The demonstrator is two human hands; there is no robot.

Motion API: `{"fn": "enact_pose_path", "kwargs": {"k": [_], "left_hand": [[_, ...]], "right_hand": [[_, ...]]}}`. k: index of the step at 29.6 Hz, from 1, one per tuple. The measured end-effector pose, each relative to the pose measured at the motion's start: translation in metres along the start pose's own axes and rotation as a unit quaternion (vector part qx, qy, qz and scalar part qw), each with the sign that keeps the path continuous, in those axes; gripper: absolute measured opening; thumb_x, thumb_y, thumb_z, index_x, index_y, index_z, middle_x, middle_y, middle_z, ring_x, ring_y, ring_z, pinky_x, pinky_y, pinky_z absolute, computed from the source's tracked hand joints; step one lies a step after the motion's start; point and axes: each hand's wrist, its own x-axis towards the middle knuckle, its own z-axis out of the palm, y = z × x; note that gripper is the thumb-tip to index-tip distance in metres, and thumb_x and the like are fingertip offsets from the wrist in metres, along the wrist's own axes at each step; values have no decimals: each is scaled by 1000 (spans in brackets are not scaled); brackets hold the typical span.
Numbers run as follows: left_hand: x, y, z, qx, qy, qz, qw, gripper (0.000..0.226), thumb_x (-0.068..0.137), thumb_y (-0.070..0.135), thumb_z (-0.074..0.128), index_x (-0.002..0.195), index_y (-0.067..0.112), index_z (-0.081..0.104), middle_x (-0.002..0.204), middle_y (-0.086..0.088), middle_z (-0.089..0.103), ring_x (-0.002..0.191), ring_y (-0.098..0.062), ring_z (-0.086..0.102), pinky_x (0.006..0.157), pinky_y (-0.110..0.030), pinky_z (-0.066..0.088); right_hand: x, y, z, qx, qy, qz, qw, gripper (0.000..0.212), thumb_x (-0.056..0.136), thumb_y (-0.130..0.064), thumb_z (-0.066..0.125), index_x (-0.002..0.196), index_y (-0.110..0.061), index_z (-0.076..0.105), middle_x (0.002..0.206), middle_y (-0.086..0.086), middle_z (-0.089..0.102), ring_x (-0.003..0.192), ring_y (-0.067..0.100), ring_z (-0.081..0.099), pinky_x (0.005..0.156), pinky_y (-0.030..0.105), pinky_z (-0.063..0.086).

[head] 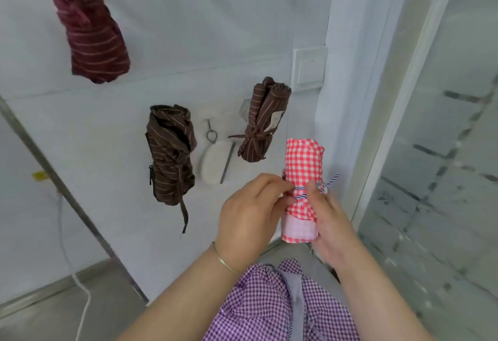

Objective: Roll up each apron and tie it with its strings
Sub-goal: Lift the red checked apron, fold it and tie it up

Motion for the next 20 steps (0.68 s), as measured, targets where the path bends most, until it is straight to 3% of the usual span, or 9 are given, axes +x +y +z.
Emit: {"fn": "enact_pose_path", "kwargs": {"k": [3,7,11,16,20], "left_hand": [[38,-6,-17,21,26,36,999,16,87,26,61,100,18,66,97,5,67,70,-14,65,50,-26,49],[71,-11,-33,89,60,112,988,15,84,16,63,99,17,65,95,1,68,72,-18,64,50,-28,48],[108,-15,-54,144,78,116,980,20,81,18,56,93,18,72,93,4,69,73,-17,64,54,-25,40],[156,-22,-83,192,35,105,975,22,84,24,48,89,18,68,83,1,63,56,-23,58,42,-26,30],[205,-35,-122,206,-40,146,967,5,85,11,62,88,11,67,81,-6,62,62,-32,60,47,-37,46]], "right_hand": [[8,-31,21,-38,4,-63,997,66,66,-59,69,120,-23,55,105,4,71,92,18,71,70,30,57],[17,-54,55,-5,32,-153,988,87,54,-66,78,121,-16,55,108,8,71,97,24,70,79,41,58],[28,-79,83,28,40,-182,982,65,71,-53,64,120,-13,52,109,12,70,96,26,70,80,48,57],[46,-115,113,-7,19,-235,972,49,86,-39,60,122,-8,46,109,12,67,95,23,70,82,46,57],[65,-143,139,-64,-3,-268,961,41,91,-36,58,121,-12,43,107,7,65,90,16,69,76,34,57]]}}
